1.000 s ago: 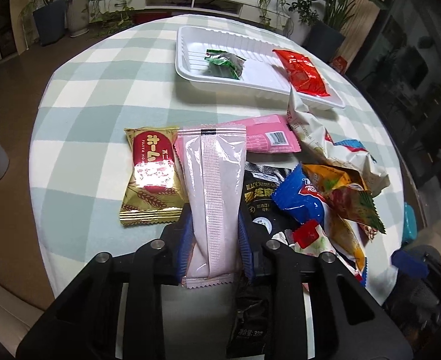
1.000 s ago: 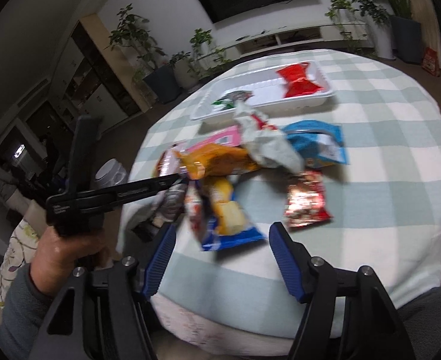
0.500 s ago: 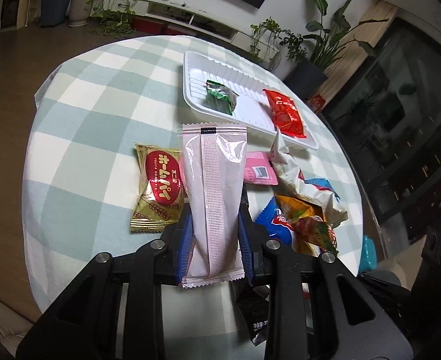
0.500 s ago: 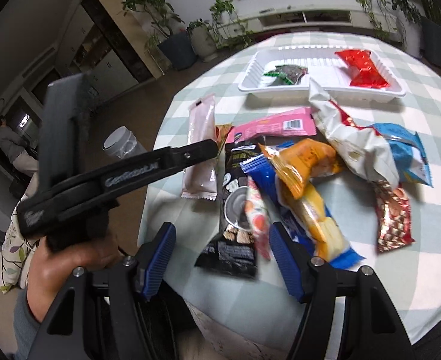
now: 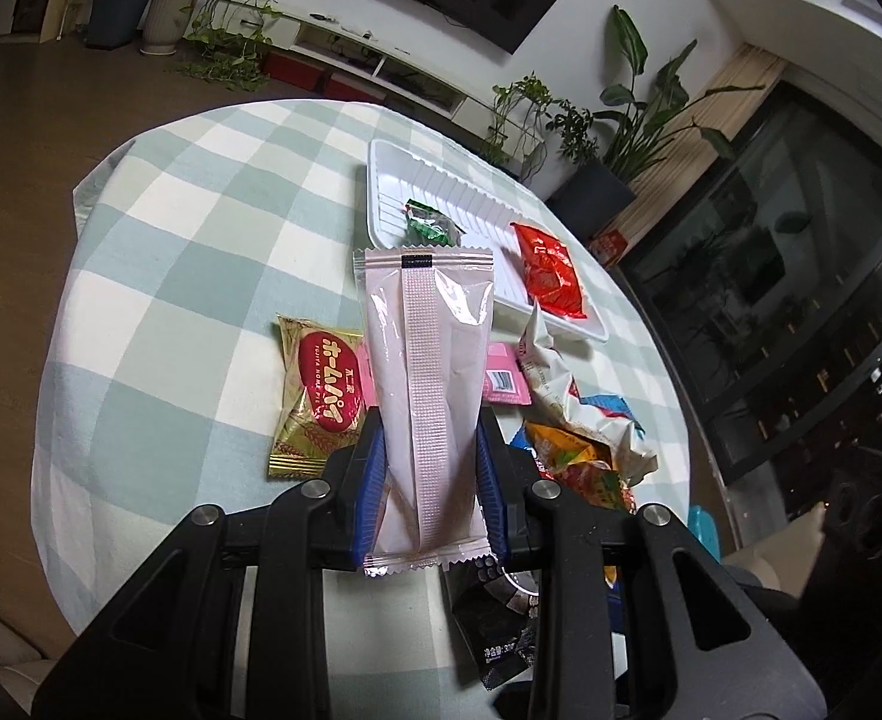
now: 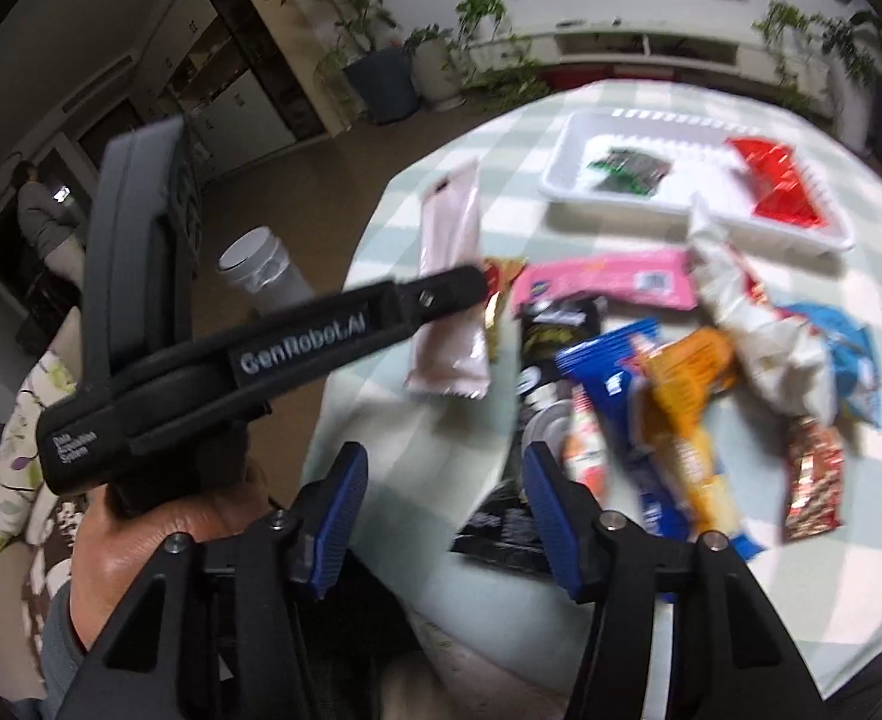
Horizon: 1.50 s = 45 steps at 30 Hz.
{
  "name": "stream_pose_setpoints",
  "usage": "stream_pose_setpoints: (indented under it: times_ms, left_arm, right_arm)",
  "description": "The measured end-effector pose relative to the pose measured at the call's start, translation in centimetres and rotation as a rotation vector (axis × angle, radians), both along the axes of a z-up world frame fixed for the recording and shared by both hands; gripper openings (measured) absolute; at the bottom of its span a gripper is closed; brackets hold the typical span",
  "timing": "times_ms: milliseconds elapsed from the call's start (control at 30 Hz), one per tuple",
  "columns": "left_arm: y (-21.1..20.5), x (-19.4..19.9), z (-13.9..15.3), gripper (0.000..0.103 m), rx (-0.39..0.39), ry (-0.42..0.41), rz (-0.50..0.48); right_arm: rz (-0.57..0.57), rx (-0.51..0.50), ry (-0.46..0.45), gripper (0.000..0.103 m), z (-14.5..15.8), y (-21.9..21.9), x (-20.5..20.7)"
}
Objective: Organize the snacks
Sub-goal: 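Grasp the black snack bag with the right gripper, then carry the pink wrapper with the left gripper while the right carries the black bag to the tray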
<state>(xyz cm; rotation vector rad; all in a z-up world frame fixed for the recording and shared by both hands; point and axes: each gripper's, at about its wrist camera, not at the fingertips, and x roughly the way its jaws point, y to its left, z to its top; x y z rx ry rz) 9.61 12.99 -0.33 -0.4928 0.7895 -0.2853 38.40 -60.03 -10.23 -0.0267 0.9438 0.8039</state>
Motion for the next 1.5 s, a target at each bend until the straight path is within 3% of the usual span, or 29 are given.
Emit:
stream_pose_setpoints:
  times_ms: [233,333,500,567,767,1100,1500]
  left_arm:
    - [-0.2,-0.1,0.0,0.026,-0.011,-0.006,-0.015]
    - [-0.5,-0.1,0.0,0.026,-0.009,-0.007,-0.021]
    - [-0.6,-0.1,-0.1,0.026,-0.010,-0.004,-0.021]
    - [-0.6,0.0,-0.1,0.026,-0.010,-0.003,-0.022]
    - [-0.6,0.0,-0.2,0.026,-0.011,-0.002,-0.023]
    - [-0.1,-0.4,0.1,0.026,-0.022,-0.023,-0.009]
    - [-0.6,-0.7,0.5,0.026,-0.006,-0.047,-0.023]
  right_arm:
    - [-0.087,-0.079,0.010,0.056,-1.6,-0.2,2.1]
    - [-0.082,-0.094,0.046,0.054,-2.4,0.0,3.1]
    - [-0.057,-0.141,0.030,0.054,-3.3,1.7,3.8]
    - [-0.052,-0.162,0.025,0.051,-3.8,2.4,4.2]
    - [-0.055,-0.200,-0.004,0.026,-4.6,2.4,4.7]
    - [-0.061,-0.093,0.007,0.023,-3.2,0.2,3.4]
    - [-0.098,0.162,0.078,0.023,-0.2,-6.9,2.0]
